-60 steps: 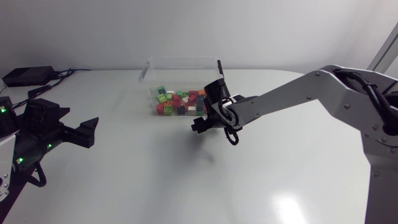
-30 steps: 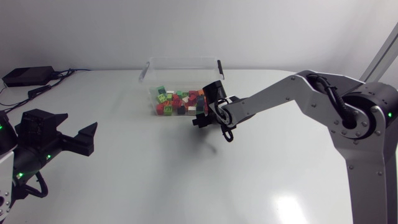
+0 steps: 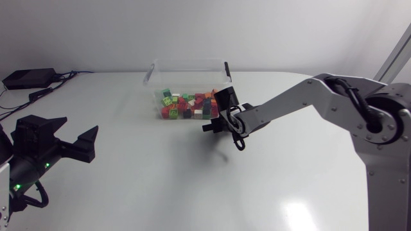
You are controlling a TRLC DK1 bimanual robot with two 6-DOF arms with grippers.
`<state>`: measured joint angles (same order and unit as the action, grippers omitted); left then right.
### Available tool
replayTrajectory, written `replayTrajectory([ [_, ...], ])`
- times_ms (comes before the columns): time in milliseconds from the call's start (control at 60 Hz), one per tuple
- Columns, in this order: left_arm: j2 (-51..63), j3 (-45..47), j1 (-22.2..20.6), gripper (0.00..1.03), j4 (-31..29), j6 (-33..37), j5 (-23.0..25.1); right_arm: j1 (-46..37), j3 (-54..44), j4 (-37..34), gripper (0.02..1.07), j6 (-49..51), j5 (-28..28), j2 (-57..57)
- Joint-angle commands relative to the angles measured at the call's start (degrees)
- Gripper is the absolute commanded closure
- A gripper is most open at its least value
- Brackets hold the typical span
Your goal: Place the duplo bricks in the container
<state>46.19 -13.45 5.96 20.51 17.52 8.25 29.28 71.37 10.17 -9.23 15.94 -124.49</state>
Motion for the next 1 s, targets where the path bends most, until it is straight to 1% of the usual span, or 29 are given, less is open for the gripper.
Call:
replayTrajectory([
  [0, -2.16, 2.55, 0.37, 0.04, 0.76, -2.23, -0.25, 0.17, -5.19, 0.99, 0.75, -0.08, 0.67, 5.57],
  [83, -3.74, 3.52, 0.37, 0.04, 0.76, -2.31, -0.25, 1.04, -8.27, 1.43, 0.75, 0.71, 0.75, 10.49],
  [183, -6.2, 4.84, 0.11, 0.04, 0.76, -3.28, -0.34, 2.54, -11.43, 0.81, 0.75, 1.94, 1.63, 18.93],
  [317, -10.07, 7.04, -0.42, 0.04, 1.55, -5.04, -0.52, 3.86, -12.22, -2.26, 0.75, 1.94, 1.72, 28.42],
  [483, -16.84, 10.2, -1.21, 0.04, 1.99, -6.27, -0.69, 6.93, -11.96, -4.29, 0.75, 2.64, 3.13, 36.6],
  [733, -23.17, 12.57, -1.56, 0.07, 1.99, -9.08, -3.07, 8.08, -7.48, -3.23, 0.75, 5.02, 3.3, 37.21],
  [817, -25.45, 13.54, -1.74, 0.07, 1.72, -10.05, -3.15, 7.37, -4.31, -2.26, 0.75, 6.51, 2.16, 34.75],
  [983, -29.41, 13.63, -1.83, 0.08, -1.62, -12.51, -3.77, 5.53, 2.37, -2.09, 0.75, 6.6, -1.09, 27.81],
])
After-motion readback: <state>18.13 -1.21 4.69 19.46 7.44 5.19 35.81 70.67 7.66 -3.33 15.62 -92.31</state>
